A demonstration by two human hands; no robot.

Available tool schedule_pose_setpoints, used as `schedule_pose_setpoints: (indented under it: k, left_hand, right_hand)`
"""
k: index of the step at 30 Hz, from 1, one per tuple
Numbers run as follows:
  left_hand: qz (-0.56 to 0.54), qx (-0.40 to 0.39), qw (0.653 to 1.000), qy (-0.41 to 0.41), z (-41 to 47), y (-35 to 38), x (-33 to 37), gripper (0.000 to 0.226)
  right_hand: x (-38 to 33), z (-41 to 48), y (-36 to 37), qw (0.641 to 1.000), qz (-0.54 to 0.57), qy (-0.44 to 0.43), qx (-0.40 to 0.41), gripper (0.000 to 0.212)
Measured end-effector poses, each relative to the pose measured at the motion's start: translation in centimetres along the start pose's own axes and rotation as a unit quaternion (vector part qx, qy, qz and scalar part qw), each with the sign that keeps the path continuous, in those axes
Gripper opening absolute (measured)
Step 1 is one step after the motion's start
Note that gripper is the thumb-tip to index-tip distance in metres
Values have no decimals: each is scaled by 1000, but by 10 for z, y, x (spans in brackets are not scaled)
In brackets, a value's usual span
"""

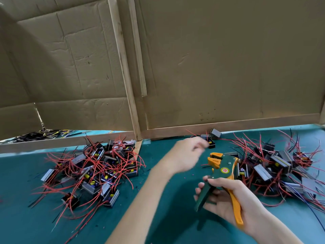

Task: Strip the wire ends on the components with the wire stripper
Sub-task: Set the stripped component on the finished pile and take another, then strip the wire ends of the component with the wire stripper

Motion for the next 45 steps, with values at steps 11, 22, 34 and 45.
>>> schedule_pose_setpoints:
  k: [11, 22, 34, 45]
  left_hand:
    - [378, -16, 875, -302, -60, -79, -145, 31]
    - [307, 54, 938, -154, -46, -61, -129, 16]
    - [231, -41, 969, -76, -35, -4, -80, 25]
    - [65, 23, 998, -10, -31, 11, -96, 18]
  right_hand:
    - [-5, -2, 4, 1000, -26, -12, 3, 30]
    - [-3, -3, 6, 1000, -30, -8, 1, 26]
    - [-5, -7, 10, 999, -33, -25, 5, 27]
    - [-5, -9, 13, 999, -36, -25, 4, 25]
Point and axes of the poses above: each hand's wrist, its own z-axis towards the middle knuckle, its own y-axis out of the palm, x = y × z, the point moved 3 cm from there along z, towards the middle knuckle, and after that the axes turned 3 degrees about y, right-handed, at the moved point
